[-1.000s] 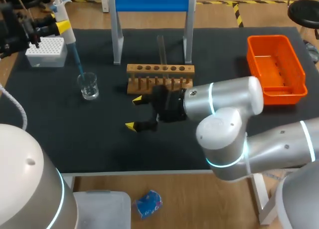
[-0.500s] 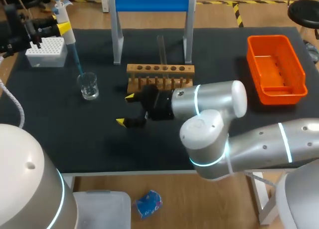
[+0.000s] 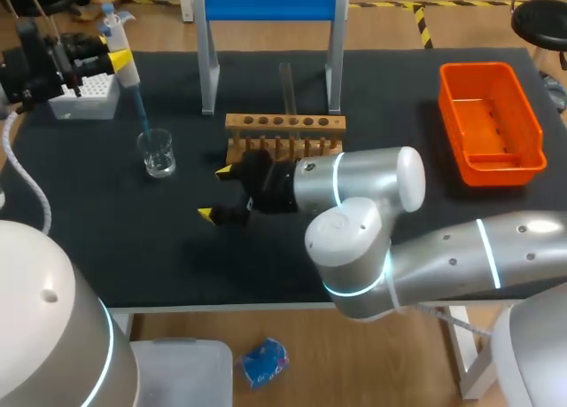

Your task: Invert the test tube, pick up the pipette, mount the tip to pipette, aspirate from beaker and dispense into the tube, eject the tip, return the pipette, and cap with the stopper.

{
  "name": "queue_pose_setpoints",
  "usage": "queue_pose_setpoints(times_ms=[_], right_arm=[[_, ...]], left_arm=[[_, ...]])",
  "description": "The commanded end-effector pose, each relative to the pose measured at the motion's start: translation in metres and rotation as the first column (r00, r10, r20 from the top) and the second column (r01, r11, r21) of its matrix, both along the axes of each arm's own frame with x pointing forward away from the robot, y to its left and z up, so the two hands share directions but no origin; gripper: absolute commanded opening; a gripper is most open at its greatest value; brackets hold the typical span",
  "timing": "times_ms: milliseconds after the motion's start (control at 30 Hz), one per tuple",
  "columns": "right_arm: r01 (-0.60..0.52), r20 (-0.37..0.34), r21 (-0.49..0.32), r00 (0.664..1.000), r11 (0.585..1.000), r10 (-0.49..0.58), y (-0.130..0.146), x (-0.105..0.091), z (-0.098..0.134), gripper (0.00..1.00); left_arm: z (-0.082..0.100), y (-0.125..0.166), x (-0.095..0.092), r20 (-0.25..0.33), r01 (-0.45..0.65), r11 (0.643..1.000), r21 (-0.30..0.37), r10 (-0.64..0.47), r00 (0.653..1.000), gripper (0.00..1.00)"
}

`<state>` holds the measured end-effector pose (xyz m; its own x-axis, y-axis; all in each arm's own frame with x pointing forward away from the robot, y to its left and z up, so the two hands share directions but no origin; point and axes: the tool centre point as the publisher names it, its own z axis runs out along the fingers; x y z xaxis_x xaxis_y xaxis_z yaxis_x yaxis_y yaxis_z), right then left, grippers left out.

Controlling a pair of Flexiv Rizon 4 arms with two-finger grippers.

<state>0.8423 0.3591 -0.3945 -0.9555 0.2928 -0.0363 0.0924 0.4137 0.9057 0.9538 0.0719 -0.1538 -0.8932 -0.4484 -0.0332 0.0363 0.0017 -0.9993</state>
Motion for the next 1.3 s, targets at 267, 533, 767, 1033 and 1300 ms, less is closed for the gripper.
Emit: queue_pose_setpoints(times_ms=[267, 533, 767, 1033, 1300], right_arm=[[0.003, 0.001, -0.001, 1.0, 1.0, -0.003, 0.003, 0.0, -0.001, 1.0], [0.003, 0.001, -0.001, 1.0, 1.0, -0.003, 0.003, 0.0, -0.001, 1.0], [0.003, 0.001, -0.001, 1.0, 1.0, -0.003, 0.003, 0.0, -0.001, 1.0], [0.003, 0.001, -0.001, 1.0, 1.0, -0.003, 0.003, 0.0, -0.001, 1.0], [0.003, 0.001, -0.001, 1.0, 1.0, -0.003, 0.003, 0.0, -0.001, 1.0]], left_arm=[[-0.018, -0.004, 0.009, 0.002, -0.011, 1.0, 0.007, 0.011, 1.0, 0.0], [-0.031, -0.004, 0.01, -0.011, -0.022, 1.0, -0.016, 0.022, 1.0, 0.0], [-0.041, -0.003, 0.011, -0.019, -0.032, 0.999, -0.021, 0.031, 0.999, 0.0], [-0.053, -0.002, 0.009, -0.029, -0.036, 0.999, -0.021, 0.035, 0.999, 0.0], [-0.061, -0.002, 0.009, -0.034, -0.037, 0.999, -0.021, 0.036, 0.999, 0.0]])
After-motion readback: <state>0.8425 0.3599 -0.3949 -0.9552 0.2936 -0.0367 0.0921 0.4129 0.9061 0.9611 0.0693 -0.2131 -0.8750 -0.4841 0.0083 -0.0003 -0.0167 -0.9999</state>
